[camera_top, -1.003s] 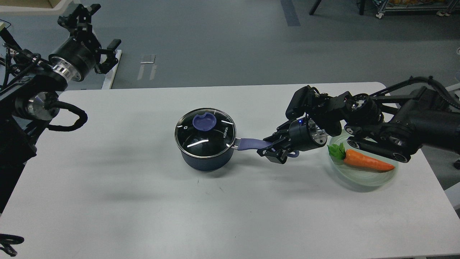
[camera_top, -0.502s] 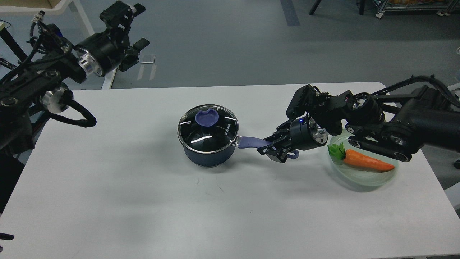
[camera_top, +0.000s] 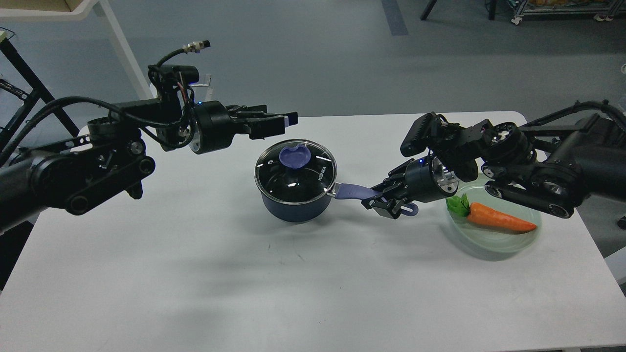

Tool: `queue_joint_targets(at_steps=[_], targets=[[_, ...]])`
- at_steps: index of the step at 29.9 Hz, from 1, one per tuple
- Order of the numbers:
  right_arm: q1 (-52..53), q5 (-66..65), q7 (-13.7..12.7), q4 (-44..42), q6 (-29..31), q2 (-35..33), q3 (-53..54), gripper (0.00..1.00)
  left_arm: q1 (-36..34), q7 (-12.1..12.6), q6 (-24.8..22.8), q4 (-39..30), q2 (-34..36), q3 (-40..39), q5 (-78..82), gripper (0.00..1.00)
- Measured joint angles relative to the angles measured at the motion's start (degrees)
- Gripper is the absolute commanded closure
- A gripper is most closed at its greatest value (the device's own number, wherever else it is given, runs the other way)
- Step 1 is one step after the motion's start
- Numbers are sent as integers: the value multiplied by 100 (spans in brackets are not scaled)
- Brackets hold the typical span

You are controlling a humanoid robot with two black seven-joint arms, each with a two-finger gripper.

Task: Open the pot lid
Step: 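Move the left gripper over the pot to the lid's purple knob, then close the left gripper on the lid knob while right holds handle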

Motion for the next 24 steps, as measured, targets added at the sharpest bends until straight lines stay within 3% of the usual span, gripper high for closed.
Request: queue_joint_targets(at_steps=[10, 24], targets=[[-82, 20, -2, 47, 1, -31, 38, 74, -113, 14, 936, 124, -409, 956, 1052, 2], [-84, 11, 1, 82, 9, 57, 38, 74, -85, 48, 1217, 420, -524, 1131, 1094, 2]])
